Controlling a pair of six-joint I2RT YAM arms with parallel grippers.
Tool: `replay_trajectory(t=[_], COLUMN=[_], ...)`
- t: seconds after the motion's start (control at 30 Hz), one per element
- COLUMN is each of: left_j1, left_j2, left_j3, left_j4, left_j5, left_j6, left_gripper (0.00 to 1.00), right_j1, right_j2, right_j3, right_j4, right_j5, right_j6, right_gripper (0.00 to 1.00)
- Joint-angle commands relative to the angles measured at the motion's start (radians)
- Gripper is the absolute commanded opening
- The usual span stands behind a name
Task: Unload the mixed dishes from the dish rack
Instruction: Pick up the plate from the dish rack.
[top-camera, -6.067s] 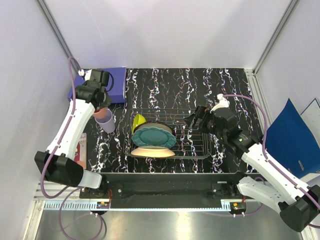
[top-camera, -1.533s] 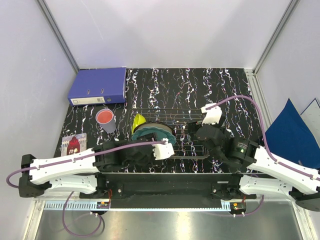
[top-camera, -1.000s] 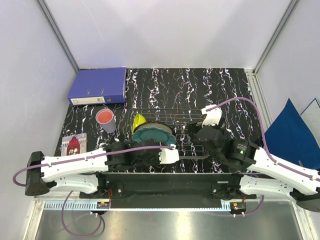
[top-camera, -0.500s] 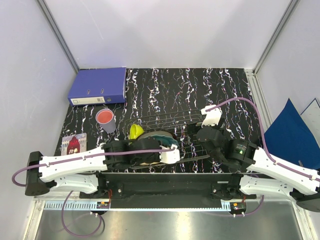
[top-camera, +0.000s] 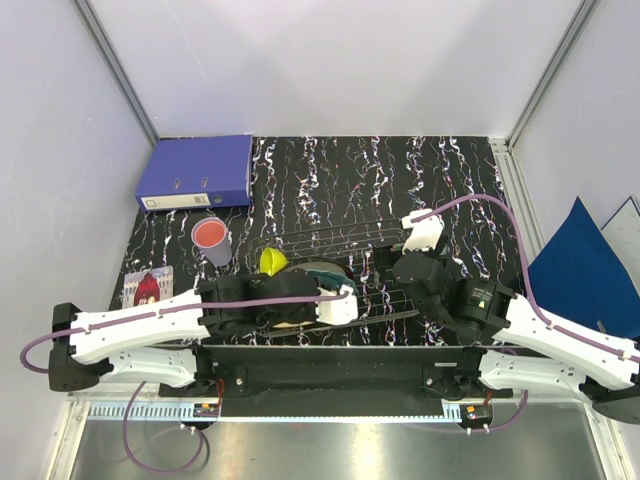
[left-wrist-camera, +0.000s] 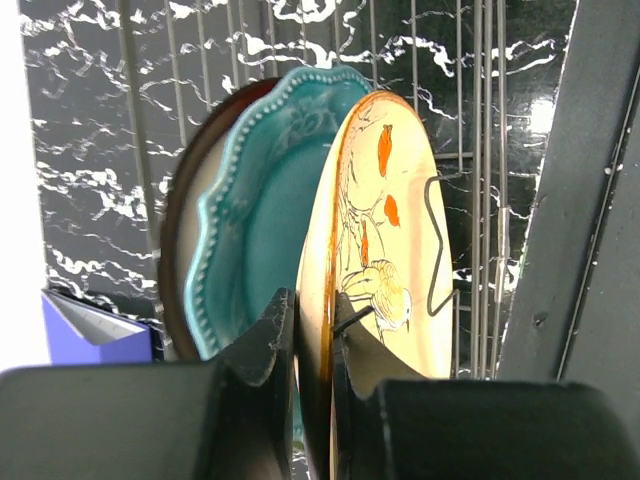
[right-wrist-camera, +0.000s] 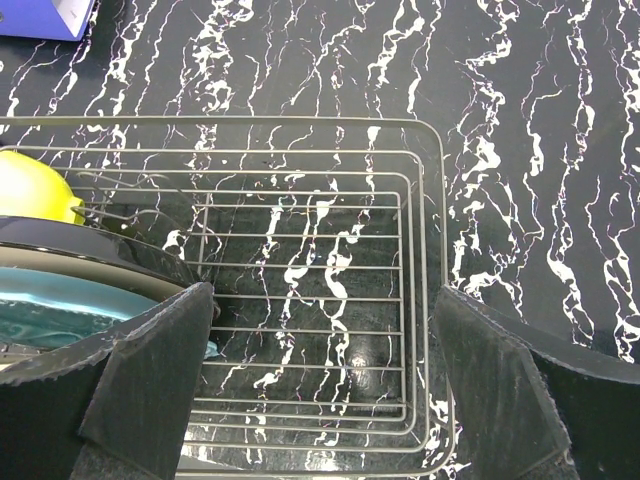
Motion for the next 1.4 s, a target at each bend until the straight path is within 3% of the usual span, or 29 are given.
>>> replay_trajectory(t=[0.0,0.27,0.53,0.73,0.83,1.03,1.13,1.17,1.2,1.27,1.37], left_j1=[0.011,0.012,0.011,0.032,0.095,0.334,0.536,0.587,0.674,0.733,0.773], left_j2=[-0.043,-0.047,-0.101,-0.095,-0.063,0.006,0.057,0.071,0.100,0.129,0.172], left_j3=[0.192,0.345,0.381,0.411,0.488,0.652,0.698,0.692,0.680,0.625,0.559], left_j4=[0.156,0.230,0.343,0.394,0.353,0.302,0.343,0.410,0.460,0.637,0.844], left_j5=[-0.206,-0.178,-0.135,-0.173,-0.157,0.096,0.396,0.563,0.637,0.807,0.909], left_j6=[0.115,0.109,0.057,-0.050,-0.189,-0.534,-0.827,-0.898,-0.970,-1.168,-1.335], left_gripper=[0.00,0.00,0.00,0.00,0.00,0.00,0.00,0.00,0.00,0.00,0.00], right_j1=[0.007,0.007,0.007,0.005,0.005,0.007,0.007,0.005,0.007,0.007,0.007], right_j2=[-0.008,-0.030,-0.068,-0.195,-0.301,-0.473,-0.505,-0.496,-0.487,-0.455,-0.414], right_j3=[0.019,0.039,0.039,-0.008,-0.039,-0.059,-0.053,-0.045,-0.036,-0.007,0.013], right_j4=[0.033,0.027,0.032,0.119,0.170,0.239,0.291,0.299,0.308,0.316,0.348], right_j5=[0.015,0.020,0.035,0.040,0.026,-0.052,-0.112,-0.145,-0.159,-0.189,-0.209], right_j6=[-0.013,-0.024,-0.002,0.002,-0.001,-0.030,-0.055,-0.065,-0.070,-0.074,-0.082], right_gripper=[0.99,1.00,1.00,1.00,1.00,1.00,1.00,0.99,1.00,1.00,0.96])
